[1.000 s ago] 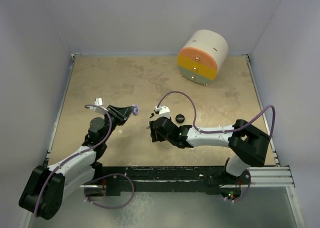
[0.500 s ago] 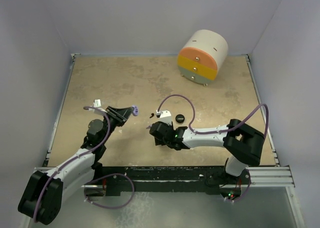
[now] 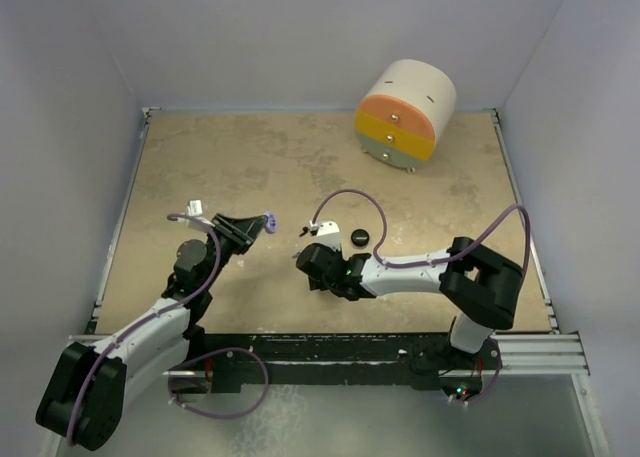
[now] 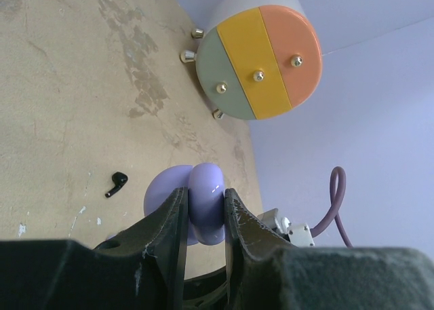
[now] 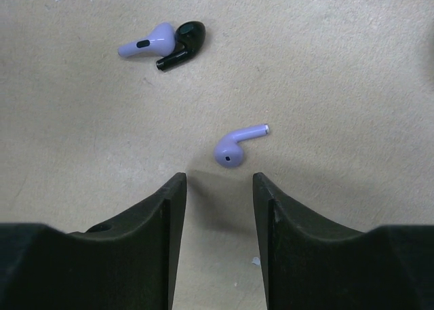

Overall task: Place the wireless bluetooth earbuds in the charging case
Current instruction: Pick up the earbud from the center of the board.

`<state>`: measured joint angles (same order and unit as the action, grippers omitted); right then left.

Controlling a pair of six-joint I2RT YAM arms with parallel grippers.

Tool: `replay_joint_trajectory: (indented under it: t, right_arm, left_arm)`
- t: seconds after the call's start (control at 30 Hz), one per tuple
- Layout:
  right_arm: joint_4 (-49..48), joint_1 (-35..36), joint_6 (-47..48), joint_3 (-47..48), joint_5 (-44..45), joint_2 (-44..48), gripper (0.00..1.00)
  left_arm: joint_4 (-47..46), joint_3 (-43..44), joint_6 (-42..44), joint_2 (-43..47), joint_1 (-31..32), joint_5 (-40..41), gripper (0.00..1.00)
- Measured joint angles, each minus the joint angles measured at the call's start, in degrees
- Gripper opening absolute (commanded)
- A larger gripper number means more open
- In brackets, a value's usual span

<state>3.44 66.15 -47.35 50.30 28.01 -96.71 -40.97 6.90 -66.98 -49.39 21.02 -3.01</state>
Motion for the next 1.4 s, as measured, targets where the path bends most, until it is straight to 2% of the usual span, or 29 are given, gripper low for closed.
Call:
replay_joint_trajectory:
  t: [1.03,1.4]
  right_arm:
    - [-3.3,-2.0,-0.1,0.6,1.1,-1.6,0.35]
    - [-3.6,-2.3,-0.2,0.6,1.2,-1.8,0.27]
  left_arm:
    - [0.0,-0.2,0.0,0.5,0.0,0.0,0.00]
    - [0.0,-0.3,0.0,0.5,0.0,0.0,0.00]
